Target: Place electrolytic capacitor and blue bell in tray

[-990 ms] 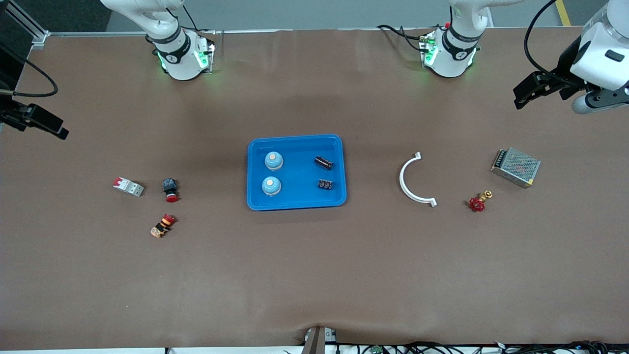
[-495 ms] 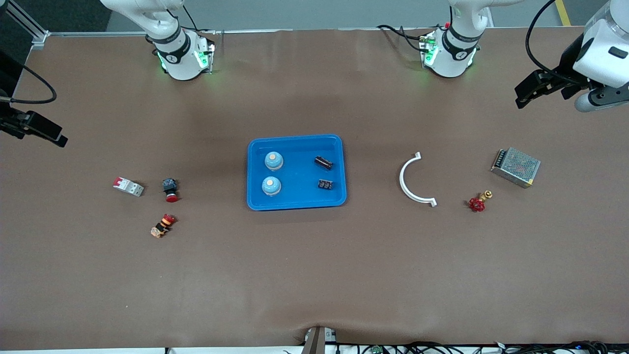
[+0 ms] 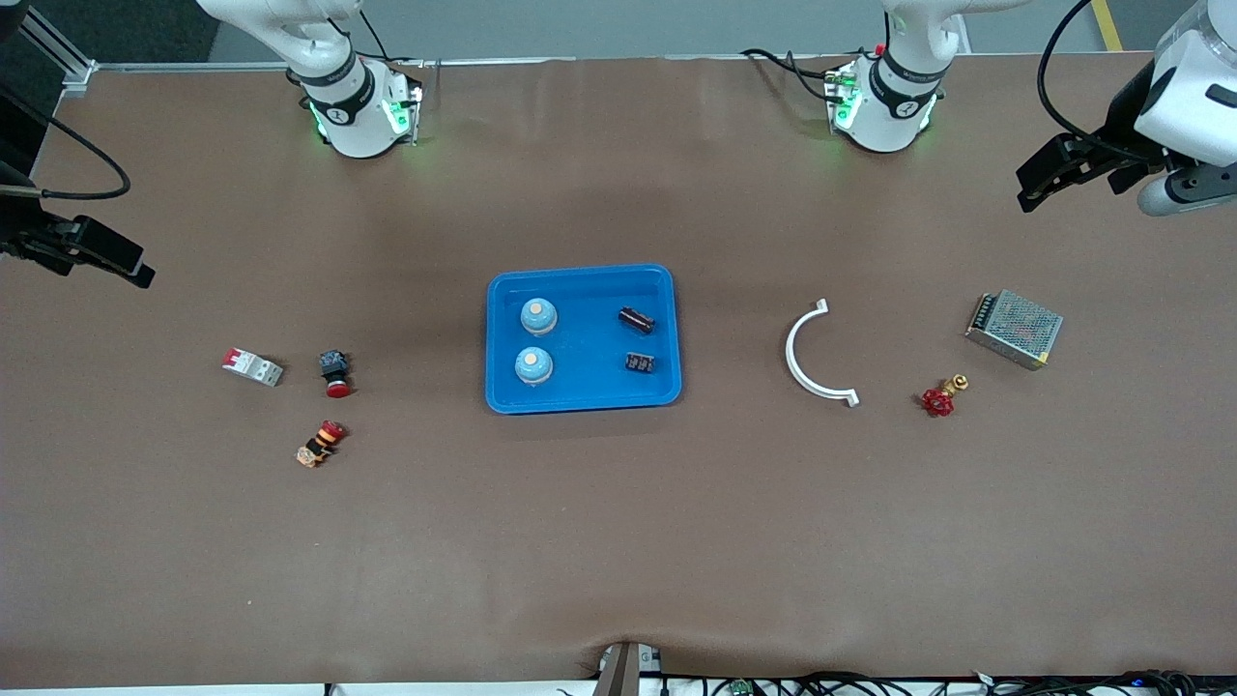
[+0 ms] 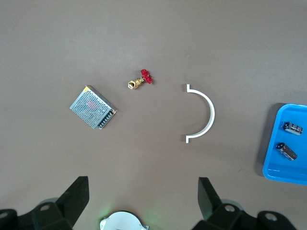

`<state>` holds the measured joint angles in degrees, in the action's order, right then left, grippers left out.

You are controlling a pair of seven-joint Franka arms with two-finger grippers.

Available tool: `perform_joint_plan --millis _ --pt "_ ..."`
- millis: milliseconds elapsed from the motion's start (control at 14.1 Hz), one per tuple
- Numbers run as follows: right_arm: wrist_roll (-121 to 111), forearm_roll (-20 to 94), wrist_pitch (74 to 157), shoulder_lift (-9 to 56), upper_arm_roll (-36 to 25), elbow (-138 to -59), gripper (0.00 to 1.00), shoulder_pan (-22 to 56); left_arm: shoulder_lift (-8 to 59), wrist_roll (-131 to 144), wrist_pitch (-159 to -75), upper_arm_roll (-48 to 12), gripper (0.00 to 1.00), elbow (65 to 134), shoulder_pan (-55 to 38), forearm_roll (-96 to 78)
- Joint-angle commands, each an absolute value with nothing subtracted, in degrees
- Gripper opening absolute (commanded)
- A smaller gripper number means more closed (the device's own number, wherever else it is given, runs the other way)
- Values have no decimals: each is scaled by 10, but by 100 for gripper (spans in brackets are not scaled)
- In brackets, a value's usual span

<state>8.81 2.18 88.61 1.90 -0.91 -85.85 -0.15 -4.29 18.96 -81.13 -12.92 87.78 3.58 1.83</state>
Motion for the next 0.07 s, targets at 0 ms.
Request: perform_joint_plan --millis 0 --pt "41 31 874 25 -9 -851 100 -2 -46 171 -801 -130 100 870 40 4"
